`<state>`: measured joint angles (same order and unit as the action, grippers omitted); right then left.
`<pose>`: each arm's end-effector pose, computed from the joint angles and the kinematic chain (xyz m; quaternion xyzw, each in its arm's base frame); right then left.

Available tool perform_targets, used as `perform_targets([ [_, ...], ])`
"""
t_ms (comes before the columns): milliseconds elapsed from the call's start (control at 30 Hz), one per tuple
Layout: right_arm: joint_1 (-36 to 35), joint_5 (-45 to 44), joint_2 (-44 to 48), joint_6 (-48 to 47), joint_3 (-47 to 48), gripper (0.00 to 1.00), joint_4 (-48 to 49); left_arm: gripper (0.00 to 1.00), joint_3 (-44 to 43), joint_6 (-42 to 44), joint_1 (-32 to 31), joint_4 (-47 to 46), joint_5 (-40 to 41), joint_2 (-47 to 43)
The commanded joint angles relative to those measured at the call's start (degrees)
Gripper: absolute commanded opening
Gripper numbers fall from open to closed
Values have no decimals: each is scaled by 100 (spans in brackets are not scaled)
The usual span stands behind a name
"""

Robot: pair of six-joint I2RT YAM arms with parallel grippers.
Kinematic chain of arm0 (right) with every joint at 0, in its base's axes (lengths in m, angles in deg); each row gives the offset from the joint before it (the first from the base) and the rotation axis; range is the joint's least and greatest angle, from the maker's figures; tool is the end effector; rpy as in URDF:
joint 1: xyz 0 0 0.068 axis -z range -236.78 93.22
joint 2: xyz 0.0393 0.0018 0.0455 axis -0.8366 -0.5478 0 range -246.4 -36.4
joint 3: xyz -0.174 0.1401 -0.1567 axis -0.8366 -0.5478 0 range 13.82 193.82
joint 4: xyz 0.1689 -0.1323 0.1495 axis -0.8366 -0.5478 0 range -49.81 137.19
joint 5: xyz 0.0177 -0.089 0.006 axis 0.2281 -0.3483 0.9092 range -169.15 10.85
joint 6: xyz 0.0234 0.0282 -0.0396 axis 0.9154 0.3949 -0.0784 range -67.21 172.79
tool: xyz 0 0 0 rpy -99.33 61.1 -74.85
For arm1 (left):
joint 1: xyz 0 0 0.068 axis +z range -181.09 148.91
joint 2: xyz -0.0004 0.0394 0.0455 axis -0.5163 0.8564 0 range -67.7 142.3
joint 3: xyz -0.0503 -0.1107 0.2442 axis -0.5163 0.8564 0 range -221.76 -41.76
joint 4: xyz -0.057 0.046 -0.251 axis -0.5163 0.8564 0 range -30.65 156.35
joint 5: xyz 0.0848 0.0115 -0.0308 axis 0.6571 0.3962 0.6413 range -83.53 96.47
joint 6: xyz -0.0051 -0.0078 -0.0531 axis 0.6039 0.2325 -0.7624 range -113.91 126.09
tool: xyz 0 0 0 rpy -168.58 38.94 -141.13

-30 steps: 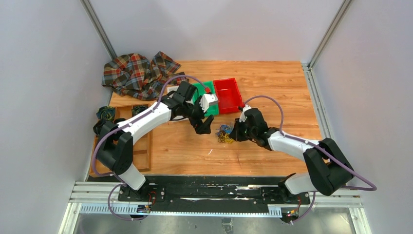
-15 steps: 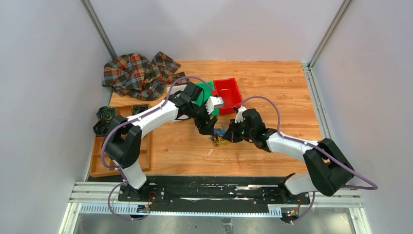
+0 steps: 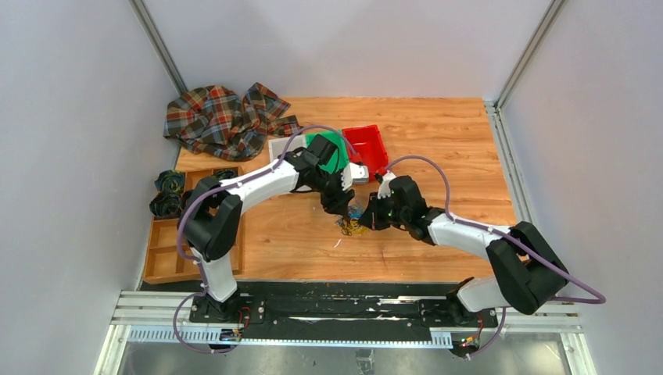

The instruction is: Untangle the cables

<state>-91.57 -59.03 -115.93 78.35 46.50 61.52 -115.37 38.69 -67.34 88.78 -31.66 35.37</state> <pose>0.2181 0.1664 0.1777 -0.1532 0.8537 0.3704 0.3324 0.2895 -0.2396 0.2151 0.5871 0.7015 -0.3226 0.2433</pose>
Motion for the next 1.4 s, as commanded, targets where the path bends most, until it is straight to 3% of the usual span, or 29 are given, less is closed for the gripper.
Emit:
perform_targets([
  [0, -40, 36, 6, 17, -95, 0, 66, 48, -91, 115, -149, -216, 77, 112],
  [200, 32, 61, 90, 106, -212, 0, 154, 28, 27, -24, -186, -597, 109, 93],
  [367, 153, 88, 152, 162, -295, 1, 193, 21, 149, 11, -224, -557, 72, 100],
  [500, 190, 111, 174, 174, -308, 1, 193, 30, 65, 257, -233, -97, -259, 93],
  [700, 209, 140, 195, 155, -264, 1, 113, 61, -213, 1209, -233, 866, -554, 25],
  [900, 226, 146, 283, 128, -230, 1, 21, 66, -311, 1248, -272, 852, -454, 130],
  [1000, 230, 168, 309, 119, -219, 1, -7, 65, -31, 623, -326, -119, 87, 47],
  [1100, 231, 177, 335, 113, -212, 1, -33, 61, 424, 192, -382, -1296, 620, -136],
  [1367, 305, 161, 485, 68, -212, 1, -178, 25, 334, 488, -506, -940, 982, -127],
])
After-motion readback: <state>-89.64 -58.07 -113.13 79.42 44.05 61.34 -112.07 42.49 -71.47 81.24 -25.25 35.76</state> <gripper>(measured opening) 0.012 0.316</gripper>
